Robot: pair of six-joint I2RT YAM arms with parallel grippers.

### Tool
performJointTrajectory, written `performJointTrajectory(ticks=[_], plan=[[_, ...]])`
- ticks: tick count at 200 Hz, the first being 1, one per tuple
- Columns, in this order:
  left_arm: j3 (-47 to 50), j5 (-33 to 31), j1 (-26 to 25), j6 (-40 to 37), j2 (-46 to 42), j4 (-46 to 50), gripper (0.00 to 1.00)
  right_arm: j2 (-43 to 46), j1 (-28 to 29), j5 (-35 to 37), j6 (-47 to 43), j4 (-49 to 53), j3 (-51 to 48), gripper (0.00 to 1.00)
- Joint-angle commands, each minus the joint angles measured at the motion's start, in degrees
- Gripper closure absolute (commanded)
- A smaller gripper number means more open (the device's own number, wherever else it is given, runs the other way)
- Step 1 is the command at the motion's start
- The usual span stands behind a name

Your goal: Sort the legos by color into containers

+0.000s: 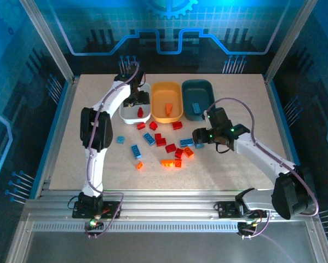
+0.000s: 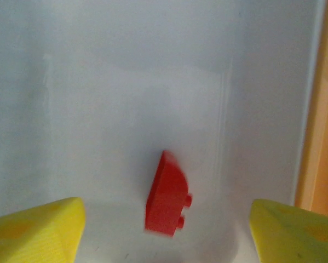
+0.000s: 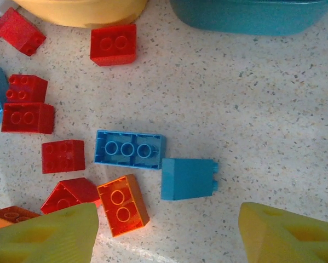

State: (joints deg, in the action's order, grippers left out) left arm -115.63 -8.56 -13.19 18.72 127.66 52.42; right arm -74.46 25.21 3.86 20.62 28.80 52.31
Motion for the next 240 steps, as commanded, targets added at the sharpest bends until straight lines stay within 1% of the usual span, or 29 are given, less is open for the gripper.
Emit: performJointTrajectory(ticks=[1,14,28,42,50,64,73,94,114,127,140,153,174,183,197,209,225,240], plan=[[5.8,0.6,0.0,0.4,-11.9,-3.4,0.14,-1.2,1.1,1.0,0.8,-0.2,1.9,0.31],[13.8,1.6,0.0,2.6,-18.7,-7.1,0.13,-1.8,1.5,0.8,1.5,-0.7,2.2,0.31],[26.2,2.5,0.0,6.0,-26.9,-12.5,0.12,-2.8,3.1,0.8,1.9,-0.9,3.3,0.35],[38.6,3.5,0.0,10.7,-34.2,-16.6,0.14,-4.8,6.4,1.7,2.2,-0.6,4.9,0.37],[45.7,6.6,-0.1,12.7,-38.3,-19.3,0.16,-6.2,8.8,2.5,2.2,0.0,6.1,0.38],[55.7,7.7,-0.7,16.3,-44.1,-20.2,0.20,-8.6,12.5,4.7,2.9,1.2,7.3,0.40],[61.2,8.3,-2.0,16.7,-47.7,-21.0,0.21,-9.8,14.9,5.0,3.5,0.8,7.2,0.41],[69.0,6.3,-6.5,16.4,-53.3,-19.3,0.22,-13.3,19.1,6.9,4.2,0.0,8.0,0.39],[72.8,4.9,-12.5,18.3,-55.9,-18.6,0.22,-18.0,20.3,7.1,4.1,-1.2,10.6,0.38],[74.7,4.3,-14.7,19.5,-57.6,-19.2,0.22,-21.5,20.7,7.1,3.2,-1.7,13.5,0.38],[75.7,2.8,-14.9,20.7,-59.2,-19.4,0.21,-25.3,21.2,7.6,2.1,-1.7,17.0,0.37],[75.5,-0.4,-14.6,21.2,-60.1,-19.3,0.16,-28.7,21.2,9.0,1.3,-0.8,20.4,0.35],[73.5,-0.9,-13.4,21.0,-57.7,-20.9,0.15,-32.6,21.0,9.3,-0.3,-0.5,24.0,0.35],[72.5,0.4,-12.6,21.2,-55.3,-22.4,0.16,-33.8,21.0,10.0,-0.7,0.3,25.5,0.35],[70.4,2.8,-12.1,21.4,-50.4,-23.8,0.21,-33.7,20.5,10.2,-0.7,0.6,26.0,0.35],[69.0,2.6,-12.1,22.0,-47.0,-24.1,0.26,-32.2,19.8,10.1,-0.6,0.5,25.1,0.35],[68.6,2.0,-12.2,22.4,-44.4,-24.3,0.27,-28.9,18.7,10.4,-0.5,0.6,22.8,0.35],[69.4,1.7,-12.1,22.8,-44.7,-25.0,0.28,-25.2,17.3,10.6,-0.7,1.1,20.1,0.35]])
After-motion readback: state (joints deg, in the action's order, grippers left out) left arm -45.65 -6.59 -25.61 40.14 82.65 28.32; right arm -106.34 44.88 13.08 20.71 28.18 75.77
